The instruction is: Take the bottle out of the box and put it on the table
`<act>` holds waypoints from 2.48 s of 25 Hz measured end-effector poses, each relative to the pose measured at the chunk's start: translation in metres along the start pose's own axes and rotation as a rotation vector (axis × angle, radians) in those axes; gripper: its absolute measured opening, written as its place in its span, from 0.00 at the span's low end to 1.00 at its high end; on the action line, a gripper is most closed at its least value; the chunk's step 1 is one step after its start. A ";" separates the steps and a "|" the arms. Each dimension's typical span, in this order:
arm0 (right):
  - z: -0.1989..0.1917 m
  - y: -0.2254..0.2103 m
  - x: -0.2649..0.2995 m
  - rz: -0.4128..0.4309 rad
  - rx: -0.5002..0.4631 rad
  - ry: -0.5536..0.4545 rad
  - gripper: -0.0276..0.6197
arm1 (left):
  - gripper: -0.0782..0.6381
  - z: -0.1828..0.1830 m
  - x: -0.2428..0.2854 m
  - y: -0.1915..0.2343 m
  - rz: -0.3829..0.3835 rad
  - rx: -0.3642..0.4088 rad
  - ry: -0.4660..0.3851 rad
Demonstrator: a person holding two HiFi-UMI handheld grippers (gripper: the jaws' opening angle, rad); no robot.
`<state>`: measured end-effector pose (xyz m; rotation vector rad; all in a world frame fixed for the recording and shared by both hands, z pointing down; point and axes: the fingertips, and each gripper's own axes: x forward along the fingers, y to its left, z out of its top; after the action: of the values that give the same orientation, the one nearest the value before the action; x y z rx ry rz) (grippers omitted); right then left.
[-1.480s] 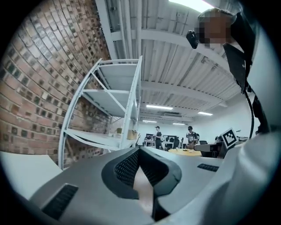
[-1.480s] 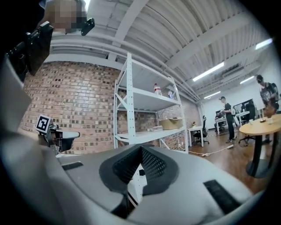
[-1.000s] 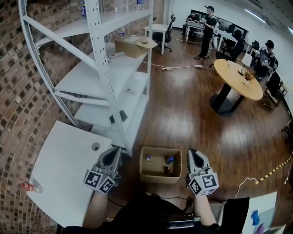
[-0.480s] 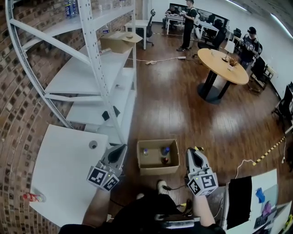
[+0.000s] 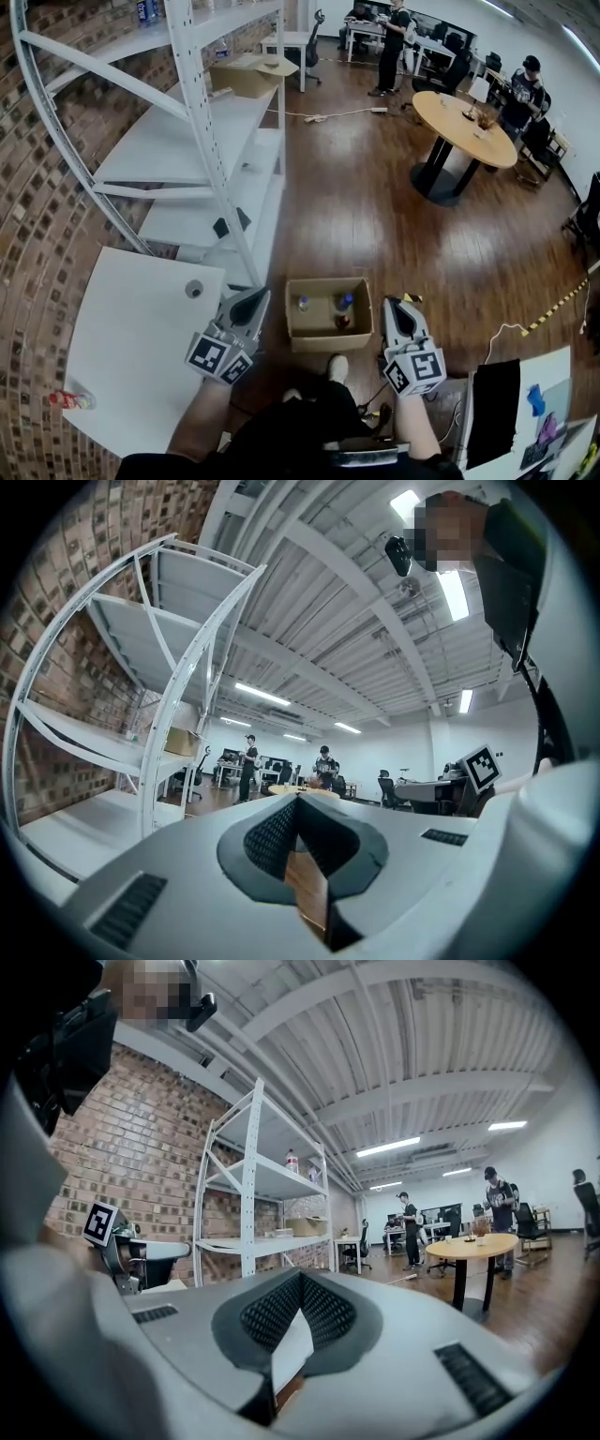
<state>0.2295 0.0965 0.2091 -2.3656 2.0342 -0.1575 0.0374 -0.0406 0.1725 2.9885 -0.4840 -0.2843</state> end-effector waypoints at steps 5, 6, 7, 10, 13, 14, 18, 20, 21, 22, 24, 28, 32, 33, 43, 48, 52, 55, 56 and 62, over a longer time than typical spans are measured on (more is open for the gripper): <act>-0.018 -0.015 0.021 0.010 0.004 0.036 0.05 | 0.10 -0.024 0.021 0.004 0.017 -0.010 0.046; -0.024 -0.018 0.025 0.012 0.007 0.053 0.05 | 0.10 -0.031 0.024 0.004 0.020 -0.017 0.062; -0.033 -0.021 0.028 0.015 0.013 0.072 0.05 | 0.10 -0.040 0.028 0.004 0.024 -0.025 0.078; -0.065 -0.032 0.038 0.024 0.034 0.138 0.05 | 0.10 -0.071 0.040 0.008 0.043 -0.044 0.140; -0.101 -0.040 0.053 0.044 0.056 0.216 0.05 | 0.10 -0.104 0.052 0.013 0.056 -0.067 0.212; -0.113 -0.042 0.058 0.054 0.060 0.242 0.05 | 0.10 -0.115 0.056 0.015 0.058 -0.076 0.234; -0.154 -0.050 0.071 0.095 0.065 0.342 0.05 | 0.10 -0.157 0.066 0.019 0.082 -0.122 0.315; -0.167 -0.059 0.079 0.112 0.068 0.369 0.05 | 0.10 -0.175 0.073 0.021 0.090 -0.136 0.349; -0.173 -0.065 0.084 0.119 0.068 0.378 0.05 | 0.10 -0.183 0.079 0.023 0.090 -0.138 0.362; -0.178 -0.070 0.090 0.126 0.068 0.388 0.05 | 0.10 -0.191 0.085 0.024 0.091 -0.138 0.372; -0.187 -0.080 0.103 0.146 0.064 0.405 0.05 | 0.10 -0.205 0.097 0.029 0.100 -0.142 0.391; -0.200 -0.099 0.131 0.173 0.061 0.444 0.05 | 0.10 -0.231 0.120 0.046 0.140 -0.156 0.413; -0.222 -0.122 0.157 0.228 0.042 0.480 0.05 | 0.10 -0.260 0.145 0.059 0.174 -0.170 0.415; -0.227 -0.125 0.164 0.239 0.038 0.484 0.05 | 0.10 -0.269 0.150 0.062 0.180 -0.169 0.421; -0.314 -0.118 0.217 0.306 0.031 0.533 0.05 | 0.10 -0.368 0.158 0.099 0.199 -0.191 0.486; -0.398 -0.097 0.252 0.372 -0.036 0.517 0.05 | 0.10 -0.438 0.145 0.128 0.184 -0.168 0.477; -0.460 -0.085 0.296 0.433 -0.157 0.418 0.05 | 0.10 -0.504 0.142 0.157 0.159 -0.081 0.406; -0.505 -0.077 0.320 0.437 -0.253 0.353 0.05 | 0.10 -0.554 0.140 0.168 0.118 -0.044 0.352; -0.518 -0.072 0.323 0.444 -0.282 0.337 0.05 | 0.10 -0.570 0.137 0.168 0.097 -0.044 0.342; -0.585 -0.063 0.321 0.499 -0.348 0.284 0.05 | 0.10 -0.651 0.128 0.164 0.036 -0.016 0.270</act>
<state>0.2876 -0.1801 0.8165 -1.9890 2.9285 -0.1439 0.2364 -0.1917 0.8086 2.9348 -0.5017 0.1166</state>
